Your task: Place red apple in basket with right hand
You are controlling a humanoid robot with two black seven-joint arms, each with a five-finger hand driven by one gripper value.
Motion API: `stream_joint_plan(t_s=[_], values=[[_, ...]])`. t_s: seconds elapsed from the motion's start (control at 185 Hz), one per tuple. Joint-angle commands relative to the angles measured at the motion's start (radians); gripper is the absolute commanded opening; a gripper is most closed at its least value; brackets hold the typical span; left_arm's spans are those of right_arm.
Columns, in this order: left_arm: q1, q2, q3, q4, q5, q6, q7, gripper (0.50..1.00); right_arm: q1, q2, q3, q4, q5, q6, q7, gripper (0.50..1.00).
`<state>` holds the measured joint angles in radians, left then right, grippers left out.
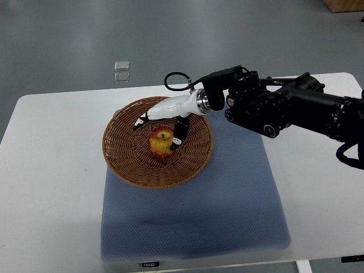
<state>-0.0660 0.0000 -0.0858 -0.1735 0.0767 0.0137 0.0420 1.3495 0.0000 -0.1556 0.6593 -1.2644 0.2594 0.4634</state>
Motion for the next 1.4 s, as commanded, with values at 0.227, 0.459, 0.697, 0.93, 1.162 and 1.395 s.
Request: stream_joint_plan(t_s=[0.227,0.459,0.697,0.93,1.162,1.395], values=[[0.000,0.000,0.000,0.000,0.000,0.000,-0.001,1.000,0.025,-0.072,0.111,0.071,0.255,0.138,0.003,0.903],[0.000,0.000,0.000,0.002,0.000,0.000,-0.001,1.000,-0.164,-0.206,0.347,0.045,0.545,0.086,-0.071,0.903],[0.000,0.000,-0.002,-0.001,0.000,0.000,0.001,1.000,-0.368,-0.258,0.570,0.033,0.737,-0.086,-0.152,0.903],[0.000,0.000,-0.002,0.000,0.000,0.000,0.001,1.000,-0.460,-0.281,0.593,0.031,0.907,-0.267,-0.167,0.903],[0.000,0.000,-0.005,0.000,0.000,0.000,0.001,1.000,-0.486,-0.273,0.593,0.033,1.066,-0.359,-0.169,0.905],[0.000,0.000,-0.006,-0.001,0.000,0.000,-0.001,1.000,-0.501,-0.258,0.591,0.033,1.106,-0.359,-0.164,0.921]])
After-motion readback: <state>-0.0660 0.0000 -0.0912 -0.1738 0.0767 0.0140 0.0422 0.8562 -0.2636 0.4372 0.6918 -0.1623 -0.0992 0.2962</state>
